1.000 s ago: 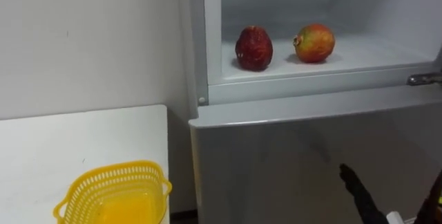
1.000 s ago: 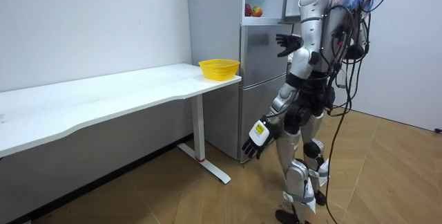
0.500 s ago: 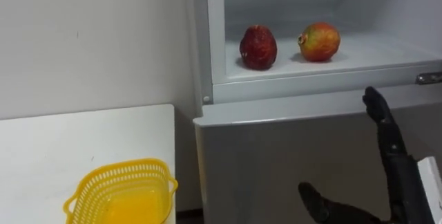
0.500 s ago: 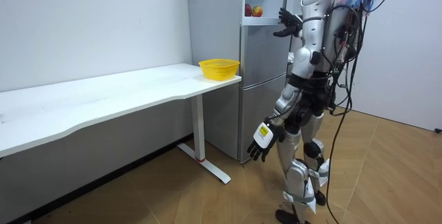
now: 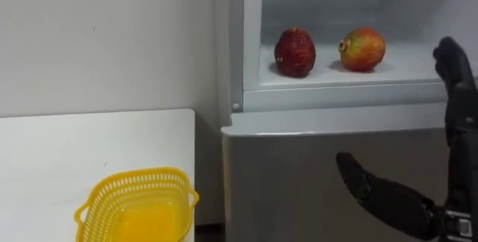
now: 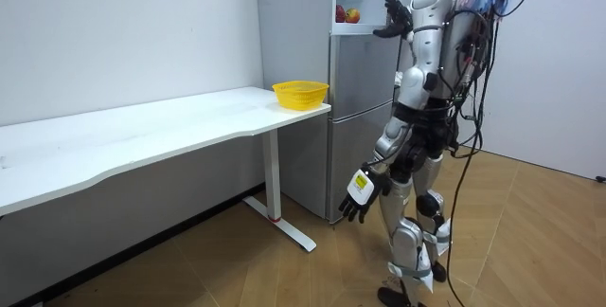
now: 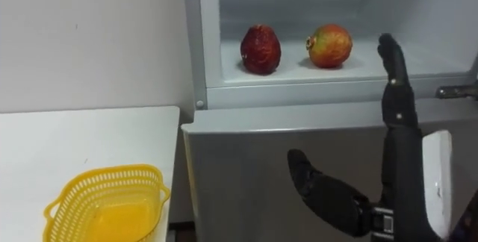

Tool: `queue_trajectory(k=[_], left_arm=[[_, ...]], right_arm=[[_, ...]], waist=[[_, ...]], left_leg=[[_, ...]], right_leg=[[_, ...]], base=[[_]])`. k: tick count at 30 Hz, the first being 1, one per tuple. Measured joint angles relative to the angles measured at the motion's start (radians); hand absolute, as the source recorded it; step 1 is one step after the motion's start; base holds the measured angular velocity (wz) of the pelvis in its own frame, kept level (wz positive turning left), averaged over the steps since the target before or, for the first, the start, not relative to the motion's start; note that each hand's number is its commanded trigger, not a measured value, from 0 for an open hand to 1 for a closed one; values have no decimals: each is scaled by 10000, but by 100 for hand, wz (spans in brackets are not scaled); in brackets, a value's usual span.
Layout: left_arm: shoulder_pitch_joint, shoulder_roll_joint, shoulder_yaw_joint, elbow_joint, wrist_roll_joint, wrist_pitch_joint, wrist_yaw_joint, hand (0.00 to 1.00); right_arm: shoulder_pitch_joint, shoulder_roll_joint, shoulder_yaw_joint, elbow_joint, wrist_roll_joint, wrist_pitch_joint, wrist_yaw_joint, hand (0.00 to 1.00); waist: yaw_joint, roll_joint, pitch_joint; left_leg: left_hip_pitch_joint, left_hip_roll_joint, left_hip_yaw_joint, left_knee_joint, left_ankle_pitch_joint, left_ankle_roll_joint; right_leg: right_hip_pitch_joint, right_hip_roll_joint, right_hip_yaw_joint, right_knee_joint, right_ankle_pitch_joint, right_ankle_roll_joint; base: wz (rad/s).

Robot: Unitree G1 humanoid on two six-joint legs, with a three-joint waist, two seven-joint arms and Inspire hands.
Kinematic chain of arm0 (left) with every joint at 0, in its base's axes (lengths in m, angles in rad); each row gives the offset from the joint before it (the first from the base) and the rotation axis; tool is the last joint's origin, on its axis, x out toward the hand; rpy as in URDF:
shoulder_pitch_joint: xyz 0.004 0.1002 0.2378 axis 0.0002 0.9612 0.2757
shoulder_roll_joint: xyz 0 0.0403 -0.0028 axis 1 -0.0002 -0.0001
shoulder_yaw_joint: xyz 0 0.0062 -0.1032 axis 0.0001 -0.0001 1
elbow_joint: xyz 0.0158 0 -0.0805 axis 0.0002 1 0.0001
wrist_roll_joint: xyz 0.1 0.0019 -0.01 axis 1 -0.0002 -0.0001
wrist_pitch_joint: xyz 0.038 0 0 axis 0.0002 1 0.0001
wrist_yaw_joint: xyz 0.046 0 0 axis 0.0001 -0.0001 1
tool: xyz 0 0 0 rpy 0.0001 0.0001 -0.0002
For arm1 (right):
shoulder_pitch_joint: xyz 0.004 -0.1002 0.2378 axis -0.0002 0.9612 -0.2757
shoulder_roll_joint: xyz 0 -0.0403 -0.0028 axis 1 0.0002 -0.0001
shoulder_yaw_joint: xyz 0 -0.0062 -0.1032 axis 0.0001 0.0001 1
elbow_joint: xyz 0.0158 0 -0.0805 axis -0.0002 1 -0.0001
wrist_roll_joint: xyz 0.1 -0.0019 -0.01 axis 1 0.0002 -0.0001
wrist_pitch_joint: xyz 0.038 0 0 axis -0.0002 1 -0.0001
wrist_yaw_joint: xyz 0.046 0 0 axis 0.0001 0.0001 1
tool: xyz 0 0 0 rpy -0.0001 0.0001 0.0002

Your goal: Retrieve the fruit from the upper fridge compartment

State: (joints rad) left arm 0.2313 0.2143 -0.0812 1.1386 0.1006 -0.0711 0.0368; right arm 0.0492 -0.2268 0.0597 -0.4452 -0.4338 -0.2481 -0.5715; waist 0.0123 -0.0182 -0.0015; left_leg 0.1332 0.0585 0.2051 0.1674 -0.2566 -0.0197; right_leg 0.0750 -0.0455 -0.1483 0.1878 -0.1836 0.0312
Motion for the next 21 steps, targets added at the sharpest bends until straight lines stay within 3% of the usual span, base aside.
queue_trajectory(k=[8,13,21], left_arm=[[-101,8,107,-19,211,18,-97,0],[-68,-56,342,-26,235,195,-107,0],[-146,-47,385,9,267,449,-35,0]], right_arm=[[-874,-208,-81,130,152,-32,69,0],[-1860,-429,-616,799,437,10,78,0],[-2508,-637,-797,1478,806,120,-89,0]], waist=[[218,-84,-10],[247,-133,60],[506,-204,120]], left_leg=[[8,-27,-424,40,0,0],[13,-25,-532,42,15,-12],[-5,-27,-672,51,15,-12]], right_leg=[[282,-39,-399,-186,13,8],[317,-39,-502,-186,13,8],[280,-42,-674,-177,16,3]], base=[[14],[4],[1]])
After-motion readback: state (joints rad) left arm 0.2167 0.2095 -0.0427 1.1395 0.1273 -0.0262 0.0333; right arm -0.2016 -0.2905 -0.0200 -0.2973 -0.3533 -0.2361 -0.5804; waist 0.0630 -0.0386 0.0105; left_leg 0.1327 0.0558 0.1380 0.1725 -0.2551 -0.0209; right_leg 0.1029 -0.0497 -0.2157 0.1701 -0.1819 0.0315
